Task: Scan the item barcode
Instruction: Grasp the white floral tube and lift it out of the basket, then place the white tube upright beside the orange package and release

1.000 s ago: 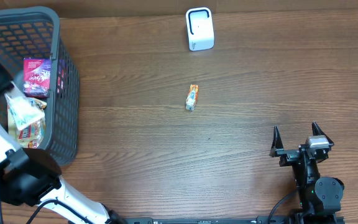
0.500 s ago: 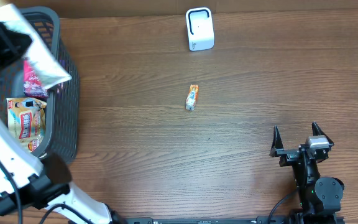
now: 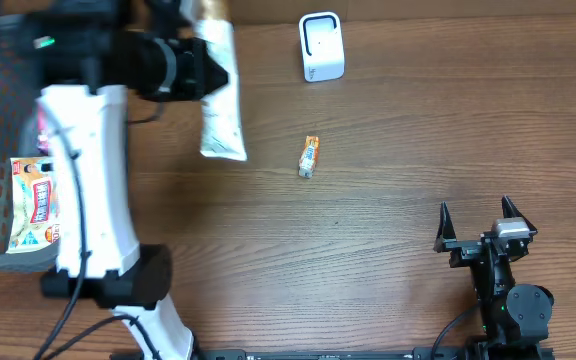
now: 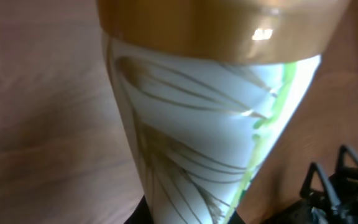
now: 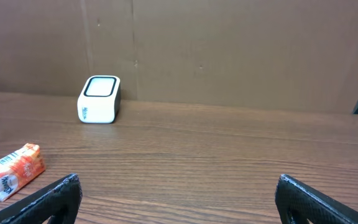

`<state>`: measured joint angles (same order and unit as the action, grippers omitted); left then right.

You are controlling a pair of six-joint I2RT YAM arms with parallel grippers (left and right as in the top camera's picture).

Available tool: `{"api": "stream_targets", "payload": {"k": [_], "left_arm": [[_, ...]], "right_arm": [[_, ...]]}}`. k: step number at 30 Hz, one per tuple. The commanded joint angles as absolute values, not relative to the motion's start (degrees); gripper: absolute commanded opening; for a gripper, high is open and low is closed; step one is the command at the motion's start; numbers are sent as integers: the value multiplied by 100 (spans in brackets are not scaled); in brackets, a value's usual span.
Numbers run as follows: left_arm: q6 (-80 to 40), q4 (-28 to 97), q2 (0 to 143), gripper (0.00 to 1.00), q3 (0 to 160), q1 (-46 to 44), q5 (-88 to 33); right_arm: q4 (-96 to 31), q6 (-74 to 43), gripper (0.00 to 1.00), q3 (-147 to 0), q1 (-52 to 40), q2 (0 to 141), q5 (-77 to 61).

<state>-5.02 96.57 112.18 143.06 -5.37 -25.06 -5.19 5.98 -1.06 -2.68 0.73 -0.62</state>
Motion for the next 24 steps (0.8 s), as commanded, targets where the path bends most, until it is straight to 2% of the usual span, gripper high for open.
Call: {"api": "stream_targets", "payload": {"k": [1, 7, 15, 24], "left_arm": [[-762, 9581, 11633, 4, 13799, -991, -1911], [-1372, 8960, 12311, 4, 12722, -1470, -1378], [-2097, 8156, 13270, 4, 11896, -1579, -1247], [-2189, 7856, 13904, 6, 11891, -1804, -2018]], "right_arm": [[-475, 604, 100, -45, -294, 16, -49], [-475, 604, 100, -45, -294, 16, -49], [-475, 604, 100, -45, -294, 16, -49], [-475, 604, 100, -45, -294, 16, -49]]}}
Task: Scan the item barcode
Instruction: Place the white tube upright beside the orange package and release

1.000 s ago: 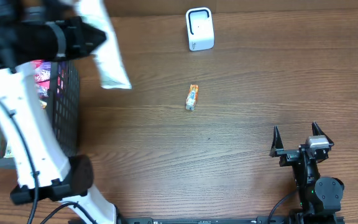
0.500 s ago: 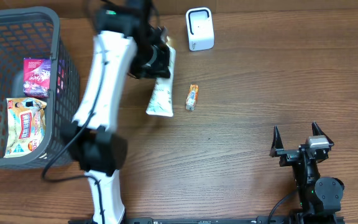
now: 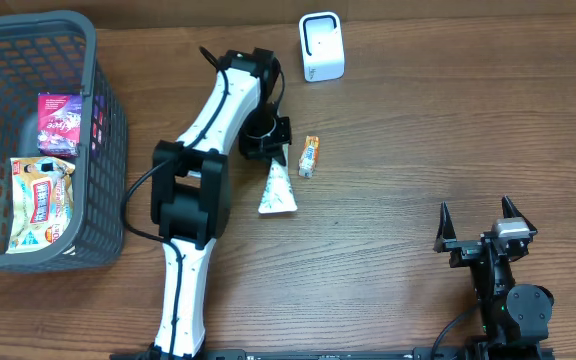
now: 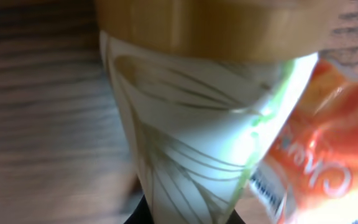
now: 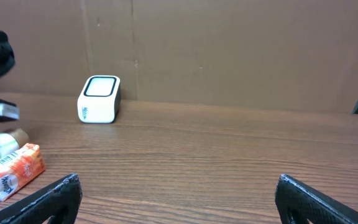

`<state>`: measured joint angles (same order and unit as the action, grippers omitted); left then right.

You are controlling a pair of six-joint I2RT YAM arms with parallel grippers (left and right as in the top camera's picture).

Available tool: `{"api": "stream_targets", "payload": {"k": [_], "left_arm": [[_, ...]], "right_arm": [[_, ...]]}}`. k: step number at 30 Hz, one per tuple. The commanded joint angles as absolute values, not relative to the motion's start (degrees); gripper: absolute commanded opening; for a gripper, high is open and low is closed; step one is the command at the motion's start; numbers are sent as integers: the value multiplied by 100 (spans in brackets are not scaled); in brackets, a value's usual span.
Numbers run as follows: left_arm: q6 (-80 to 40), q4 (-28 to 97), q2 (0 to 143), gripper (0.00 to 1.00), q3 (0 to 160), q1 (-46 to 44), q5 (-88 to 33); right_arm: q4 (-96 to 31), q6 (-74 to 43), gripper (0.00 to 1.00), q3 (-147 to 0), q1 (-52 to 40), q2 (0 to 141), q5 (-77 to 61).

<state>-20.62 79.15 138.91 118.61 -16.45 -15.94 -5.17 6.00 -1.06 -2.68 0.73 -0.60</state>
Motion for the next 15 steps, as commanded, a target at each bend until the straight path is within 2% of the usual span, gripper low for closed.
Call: {"api": "stream_targets", "payload": {"k": [1, 5, 9, 11, 15], "left_arm": [[-2189, 7789, 13911, 8, 11891, -1850, -2018], [-2189, 7660, 13906, 19, 11904, -1979, -2161], [-2110, 7653, 13906, 37, 12005, -1953, -3041], [-1935, 7658, 13906, 43, 12134, -1894, -3583], [-1925, 7946, 13904, 51, 12580, -1699, -3706]], "right_arm": [[-475, 604, 100, -45, -294, 16, -49], [-475, 604, 100, -45, -294, 16, -49], [-475, 604, 100, -45, -294, 16, -49], [-475, 604, 100, -45, -294, 16, -49], [-475, 604, 100, -45, -294, 16, -49]]}}
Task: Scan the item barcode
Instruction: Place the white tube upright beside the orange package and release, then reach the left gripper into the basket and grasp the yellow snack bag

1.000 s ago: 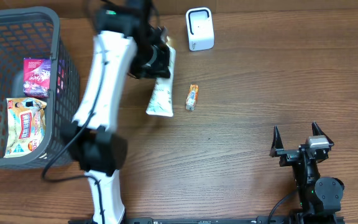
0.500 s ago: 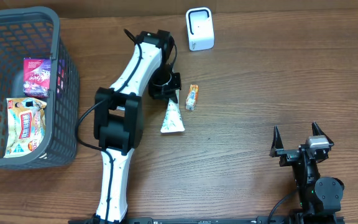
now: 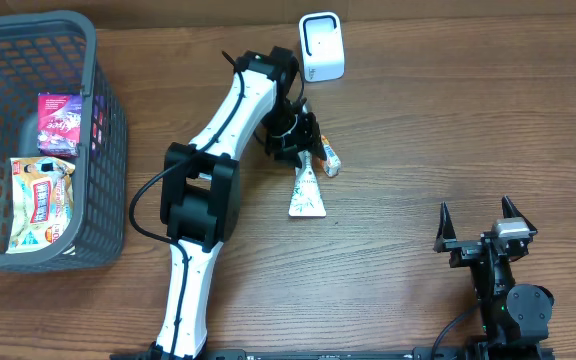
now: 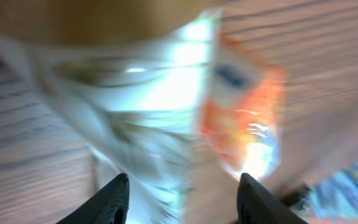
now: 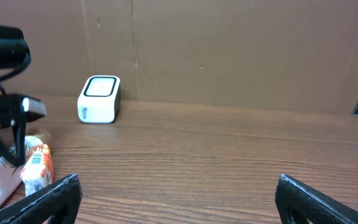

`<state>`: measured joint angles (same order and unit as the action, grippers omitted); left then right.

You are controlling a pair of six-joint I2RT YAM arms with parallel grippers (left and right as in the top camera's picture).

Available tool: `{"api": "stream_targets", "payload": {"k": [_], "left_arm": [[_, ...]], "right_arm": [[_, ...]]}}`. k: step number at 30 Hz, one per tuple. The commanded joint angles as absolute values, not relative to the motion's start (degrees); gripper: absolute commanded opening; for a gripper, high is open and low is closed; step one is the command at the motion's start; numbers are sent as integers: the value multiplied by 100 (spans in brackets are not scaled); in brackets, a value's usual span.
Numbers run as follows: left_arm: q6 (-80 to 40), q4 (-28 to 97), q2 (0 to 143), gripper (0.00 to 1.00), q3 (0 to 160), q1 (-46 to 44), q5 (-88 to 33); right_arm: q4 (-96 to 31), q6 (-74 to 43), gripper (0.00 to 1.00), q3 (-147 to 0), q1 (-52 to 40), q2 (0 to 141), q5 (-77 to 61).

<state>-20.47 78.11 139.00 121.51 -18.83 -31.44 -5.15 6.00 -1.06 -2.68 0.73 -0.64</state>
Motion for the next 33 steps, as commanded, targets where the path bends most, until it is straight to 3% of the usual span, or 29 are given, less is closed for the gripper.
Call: {"api": "stream_targets", "payload": {"k": [1, 10, 12, 18, 20, 33], "left_arm": [[-1909, 8066, 13904, 51, 12735, -1640, -3708], [-1514, 9686, 13887, 54, 15229, -1114, -3103], [-1444, 9682, 13712, 66, 15662, -1055, -3044], [-1400, 9682, 12840, 87, 16291, -733, -2834], [-1223, 9682, 12427, 100, 16289, -574, -2786], [-744, 9682, 10191, 100, 16236, 738, -1363]], "right_arm": [[-475, 604, 100, -45, -294, 16, -49], [-475, 604, 100, -45, -294, 16, -49], [-475, 604, 100, -45, -294, 16, -49], [-475, 604, 100, -45, -294, 16, -49], [-475, 604, 100, -45, -294, 16, -49], [-475, 604, 100, -45, -294, 16, -49]]}}
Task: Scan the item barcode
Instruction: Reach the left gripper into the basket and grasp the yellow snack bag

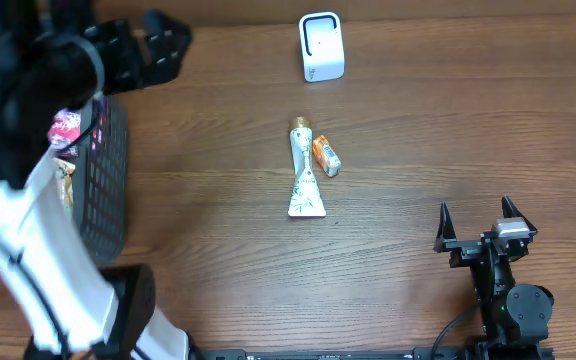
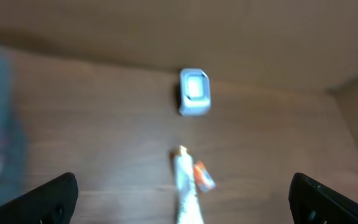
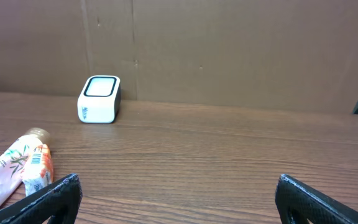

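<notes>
A white tube with a gold cap (image 1: 305,185) lies on the table, cap toward the scanner. An orange packet (image 1: 325,155) lies against its right side. The white scanner (image 1: 321,47) stands at the far edge. All three also show in the blurred left wrist view: the scanner (image 2: 194,91), the tube (image 2: 185,190), the packet (image 2: 204,176). My left gripper (image 2: 182,202) is open and empty, raised high at the far left (image 1: 153,45). My right gripper (image 3: 179,190) is open and empty, low at the near right (image 1: 480,225); from it the tube (image 3: 8,171) lies far left.
A grey mesh basket (image 1: 103,180) stands at the left, mostly hidden behind my raised left arm (image 1: 28,200). A brown cardboard wall (image 3: 229,50) runs behind the scanner.
My left gripper was down at the tube and packet with its fingers apart. Now it is high up at the far left, and the tube lies free on the table.
My left gripper held the tube high near the basket. Then it held it down on the table left of the packet. Then the tube lay further right with the packet turned beside it and the fingers apart. Now the arm is up and away. The right arm stayed still.
</notes>
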`<state>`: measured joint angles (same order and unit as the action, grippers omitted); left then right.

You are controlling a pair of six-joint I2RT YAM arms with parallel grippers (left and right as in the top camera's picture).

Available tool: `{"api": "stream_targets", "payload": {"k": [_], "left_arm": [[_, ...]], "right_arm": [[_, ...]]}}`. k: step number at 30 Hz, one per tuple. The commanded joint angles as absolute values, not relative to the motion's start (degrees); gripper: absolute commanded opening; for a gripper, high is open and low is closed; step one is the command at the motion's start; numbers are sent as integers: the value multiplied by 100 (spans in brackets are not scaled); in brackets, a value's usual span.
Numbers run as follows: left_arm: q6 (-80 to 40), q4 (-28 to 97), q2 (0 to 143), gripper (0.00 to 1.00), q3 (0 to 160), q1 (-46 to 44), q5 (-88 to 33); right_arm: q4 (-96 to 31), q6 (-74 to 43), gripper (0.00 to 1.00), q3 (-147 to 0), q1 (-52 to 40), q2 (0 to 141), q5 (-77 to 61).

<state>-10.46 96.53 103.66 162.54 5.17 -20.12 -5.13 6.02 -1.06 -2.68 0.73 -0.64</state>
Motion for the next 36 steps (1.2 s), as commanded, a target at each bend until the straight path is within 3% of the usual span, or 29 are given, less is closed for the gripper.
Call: {"api": "stream_targets", "payload": {"k": [1, 12, 20, 29, 36], "left_arm": [[-744, 9682, 10092, 100, 16199, 871, -1164], [-1009, 9682, 9867, 100, 14960, 2523, -132], [-1291, 9660, 9911, 100, 14304, 4066, -318], [-1201, 8906, 10005, 100, 12860, 4340, -397], [-239, 8009, 10228, 100, 11636, 4152, -523]], "right_arm": [[-475, 604, 100, -45, -294, 16, -49], [-475, 604, 100, -45, -294, 16, -49], [-475, 604, 100, -45, -294, 16, -49], [-475, 604, 100, -45, -294, 16, -49], [-475, 604, 100, -45, -294, 16, -49]]}}
